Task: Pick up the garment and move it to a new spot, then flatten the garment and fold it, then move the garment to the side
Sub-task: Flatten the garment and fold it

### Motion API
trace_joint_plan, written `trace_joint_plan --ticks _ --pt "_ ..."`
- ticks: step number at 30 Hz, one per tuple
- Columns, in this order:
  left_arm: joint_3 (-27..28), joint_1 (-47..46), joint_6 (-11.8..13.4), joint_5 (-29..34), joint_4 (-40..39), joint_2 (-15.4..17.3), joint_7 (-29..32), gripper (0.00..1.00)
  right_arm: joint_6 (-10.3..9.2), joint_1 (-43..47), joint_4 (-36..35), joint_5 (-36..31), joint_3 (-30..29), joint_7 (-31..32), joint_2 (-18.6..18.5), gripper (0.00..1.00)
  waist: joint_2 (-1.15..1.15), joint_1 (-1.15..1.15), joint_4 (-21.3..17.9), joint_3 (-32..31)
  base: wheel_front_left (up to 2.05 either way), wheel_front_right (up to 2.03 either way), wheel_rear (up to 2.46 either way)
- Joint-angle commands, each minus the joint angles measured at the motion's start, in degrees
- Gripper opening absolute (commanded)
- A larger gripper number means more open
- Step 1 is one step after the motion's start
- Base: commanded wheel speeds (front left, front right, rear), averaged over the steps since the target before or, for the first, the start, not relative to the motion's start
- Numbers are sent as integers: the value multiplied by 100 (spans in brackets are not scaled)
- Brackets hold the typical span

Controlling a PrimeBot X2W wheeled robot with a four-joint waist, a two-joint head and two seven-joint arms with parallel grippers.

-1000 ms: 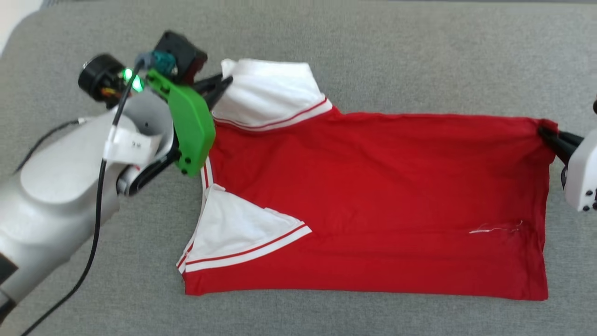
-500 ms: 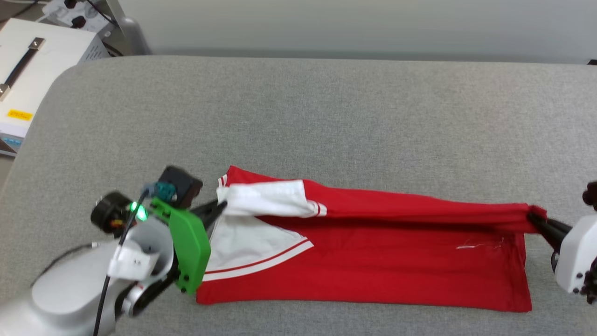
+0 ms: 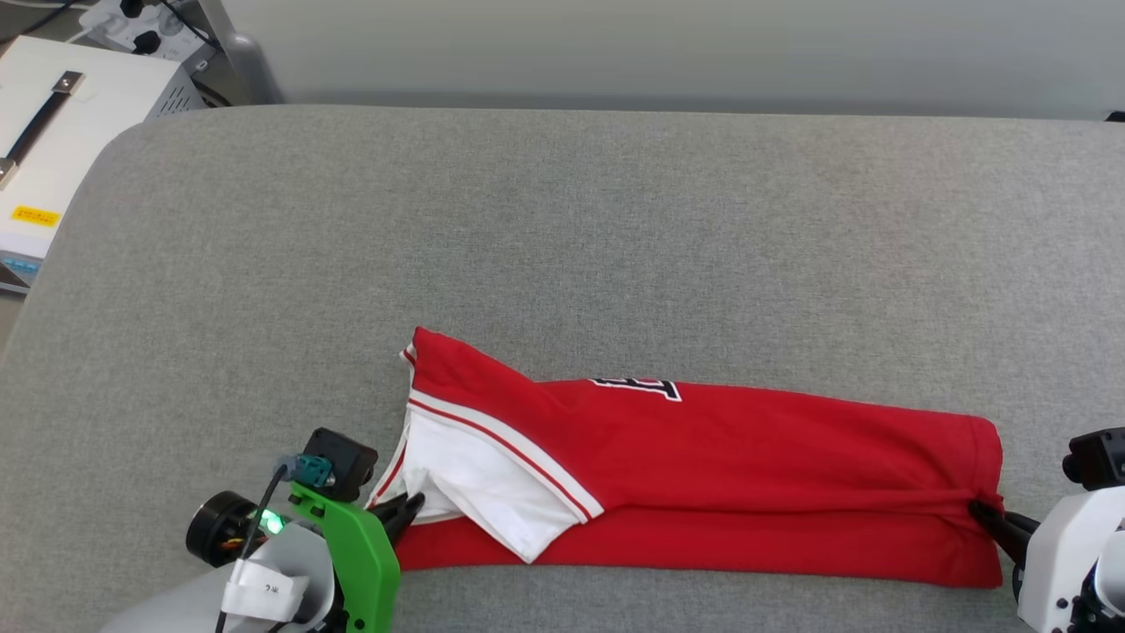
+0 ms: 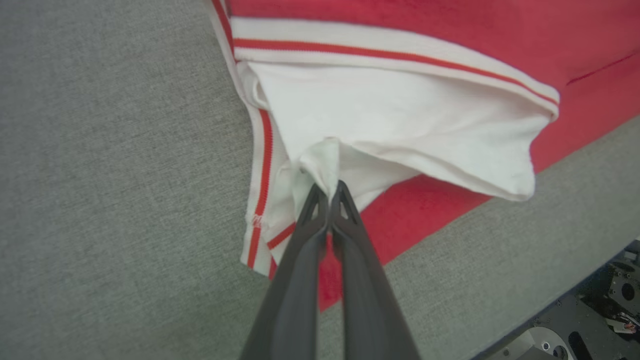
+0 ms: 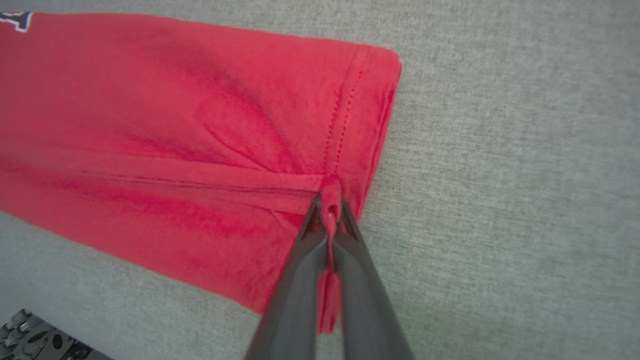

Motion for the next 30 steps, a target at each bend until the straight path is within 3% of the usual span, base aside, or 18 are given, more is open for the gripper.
trace_joint_plan --ticks 1,2,5,10,14,15,22,25,30 --pt "25 65 -8 -6 98 -66 -62 47 -4 49 52 -56 -7 -51 35 100 0 0 -3 26 0 0 0" --pt "24 71 -11 18 176 -109 -91 100 -4 34 58 -58 -31 -108 70 100 0 0 -7 24 0 0 0" --pt "50 128 31 46 286 -157 -255 100 -4 52 -64 -49 -97 -226 69 100 0 0 -19 -50 0 0 0" --pt "203 295 365 168 143 -13 -756 100 -4 276 -650 28 -334 -324 -105 100 0 0 -44 -263 0 0 0" --pt "509 422 792 256 -102 88 -1262 100 -4 478 -1218 119 -729 -234 -255 100 0 0 -31 -384 0 0 0" --pt "863 555 1148 359 -364 103 -1444 100 -4 577 -1563 176 -1087 -27 -322 100 0 0 -8 -430 0 0 0" --pt "1954 1023 1778 1278 -854 -121 -1495 100 -4 666 -1812 442 -1636 1084 -402 100 0 0 34 -368 0 0 0" --pt "2494 1334 1868 1795 -1002 -336 -1496 100 -4 547 -1693 567 -1752 1619 -360 100 0 0 84 -275 0 0 0" --pt "3251 1767 1806 2505 -1122 -754 -1497 100 -4 302 -1343 726 -1888 2280 -168 100 0 0 192 -87 0 0 0"
